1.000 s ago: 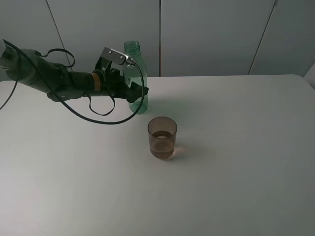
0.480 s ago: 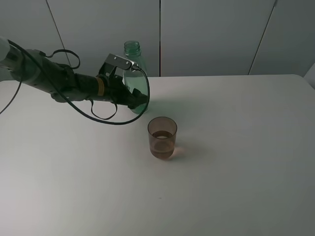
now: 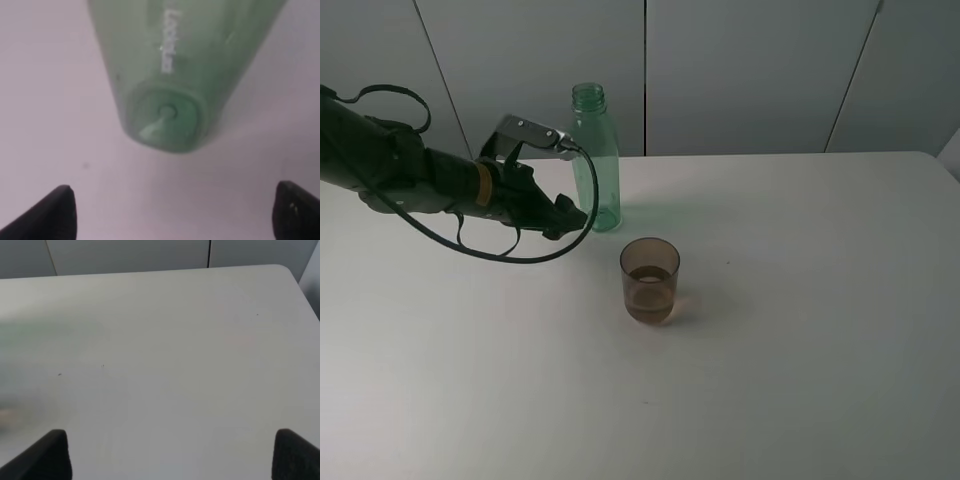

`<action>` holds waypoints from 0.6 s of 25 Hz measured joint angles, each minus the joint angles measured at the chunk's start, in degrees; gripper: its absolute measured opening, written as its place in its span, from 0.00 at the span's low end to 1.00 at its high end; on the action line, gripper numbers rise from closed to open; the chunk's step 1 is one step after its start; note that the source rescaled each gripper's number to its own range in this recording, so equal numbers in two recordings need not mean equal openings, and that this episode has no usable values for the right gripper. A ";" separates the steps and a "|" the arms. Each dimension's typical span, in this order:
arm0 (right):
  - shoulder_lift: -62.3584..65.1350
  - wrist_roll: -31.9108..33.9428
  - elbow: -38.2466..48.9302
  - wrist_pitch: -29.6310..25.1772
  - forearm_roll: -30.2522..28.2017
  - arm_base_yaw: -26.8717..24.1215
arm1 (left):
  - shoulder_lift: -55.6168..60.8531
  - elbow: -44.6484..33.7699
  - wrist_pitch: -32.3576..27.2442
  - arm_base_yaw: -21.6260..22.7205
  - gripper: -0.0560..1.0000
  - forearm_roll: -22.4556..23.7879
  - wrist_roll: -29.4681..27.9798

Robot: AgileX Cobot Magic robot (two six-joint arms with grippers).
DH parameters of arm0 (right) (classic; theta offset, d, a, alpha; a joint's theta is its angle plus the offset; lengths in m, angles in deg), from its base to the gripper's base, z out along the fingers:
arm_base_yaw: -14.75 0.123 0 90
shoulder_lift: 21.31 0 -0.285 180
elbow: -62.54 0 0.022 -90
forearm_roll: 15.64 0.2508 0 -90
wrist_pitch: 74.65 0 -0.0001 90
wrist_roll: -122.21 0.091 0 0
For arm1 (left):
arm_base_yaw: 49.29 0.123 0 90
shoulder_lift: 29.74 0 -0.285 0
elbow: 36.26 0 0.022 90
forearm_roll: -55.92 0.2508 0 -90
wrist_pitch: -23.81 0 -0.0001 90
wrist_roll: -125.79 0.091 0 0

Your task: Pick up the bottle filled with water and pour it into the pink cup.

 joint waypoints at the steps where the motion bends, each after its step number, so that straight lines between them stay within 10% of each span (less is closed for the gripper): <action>1: 0.00 0.00 0.00 0.00 0.00 0.00 | 2.57 -1.61 -2.55 0.00 1.00 -0.68 -0.13; 9: 0.00 0.00 0.00 0.00 0.00 0.00 | 29.09 -5.54 -29.09 -0.33 1.00 -9.16 1.30; 15: 0.00 0.00 0.00 0.00 0.00 0.00 | 46.98 -5.66 -51.49 -0.66 1.00 -25.13 17.19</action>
